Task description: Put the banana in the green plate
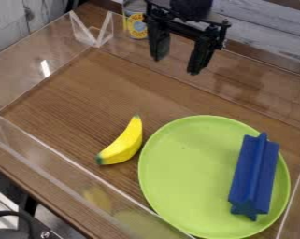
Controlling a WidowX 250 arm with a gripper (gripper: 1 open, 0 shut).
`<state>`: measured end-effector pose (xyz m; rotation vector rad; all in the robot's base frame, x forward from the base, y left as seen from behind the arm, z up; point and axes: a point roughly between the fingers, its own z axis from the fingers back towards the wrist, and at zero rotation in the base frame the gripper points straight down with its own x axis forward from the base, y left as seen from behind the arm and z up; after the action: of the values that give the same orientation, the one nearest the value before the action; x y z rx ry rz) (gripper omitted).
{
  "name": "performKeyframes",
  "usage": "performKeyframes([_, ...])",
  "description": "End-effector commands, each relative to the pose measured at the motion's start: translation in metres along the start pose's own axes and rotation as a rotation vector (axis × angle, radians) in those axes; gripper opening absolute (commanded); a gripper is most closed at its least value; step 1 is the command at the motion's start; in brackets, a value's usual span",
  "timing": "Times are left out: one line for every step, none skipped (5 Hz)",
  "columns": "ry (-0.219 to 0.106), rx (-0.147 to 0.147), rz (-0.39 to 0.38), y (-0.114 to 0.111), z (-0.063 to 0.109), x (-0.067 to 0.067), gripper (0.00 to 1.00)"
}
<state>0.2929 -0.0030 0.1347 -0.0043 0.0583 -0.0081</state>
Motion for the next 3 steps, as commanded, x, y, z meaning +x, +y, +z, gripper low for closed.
performKeyframes([-0.006, 0.001, 0.000, 0.005, -0.008, -0.014, 1.00])
performKeyframes([-0.030, 0.002, -0.021, 0.012, -0.016, -0.036, 1.00])
performKeyframes([-0.064, 0.012, -0.039, 0.026, -0.022, -0.054, 1.00])
